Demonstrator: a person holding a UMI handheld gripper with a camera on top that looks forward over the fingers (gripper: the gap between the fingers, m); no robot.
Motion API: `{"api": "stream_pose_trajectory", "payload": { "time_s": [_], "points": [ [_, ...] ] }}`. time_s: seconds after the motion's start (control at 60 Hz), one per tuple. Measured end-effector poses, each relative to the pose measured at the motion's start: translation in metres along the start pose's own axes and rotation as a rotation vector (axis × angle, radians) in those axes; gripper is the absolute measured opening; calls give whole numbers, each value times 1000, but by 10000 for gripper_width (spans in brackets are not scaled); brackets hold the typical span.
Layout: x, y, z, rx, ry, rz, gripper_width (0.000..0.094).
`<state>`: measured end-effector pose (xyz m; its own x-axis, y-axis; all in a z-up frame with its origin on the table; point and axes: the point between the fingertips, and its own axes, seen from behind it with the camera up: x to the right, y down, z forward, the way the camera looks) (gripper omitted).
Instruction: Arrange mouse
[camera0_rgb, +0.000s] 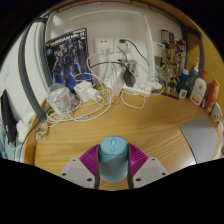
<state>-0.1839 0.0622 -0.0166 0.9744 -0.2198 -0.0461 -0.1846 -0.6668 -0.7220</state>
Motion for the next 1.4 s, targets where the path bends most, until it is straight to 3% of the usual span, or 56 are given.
{"api": "stream_pose_trajectory", "payload": {
  "time_s": [0.067,0.083,0.267,0.483,0.7,0.933,1.25,1.267,1.317,1.4],
  "points": [
    [0,0,-1,2,-17,-16,382],
    [-1,-1,-1,3,-24,-23,336],
    [4,-17,-15,-7,-122,-81,337],
    [87,-128,-94,187,-153,-157,338],
    [229,-194,-139,309,-67,-208,338],
    [341,-124,-83,152,-16,-188,337],
    [359,-15,-23,-40,-59,-155,339],
    [359,-9,-21,-55,-60,-162,394],
    [358,-9,-22,-23,-61,-159,366],
    [358,-8,-21,-6,-65,-120,431]
  ]
}}
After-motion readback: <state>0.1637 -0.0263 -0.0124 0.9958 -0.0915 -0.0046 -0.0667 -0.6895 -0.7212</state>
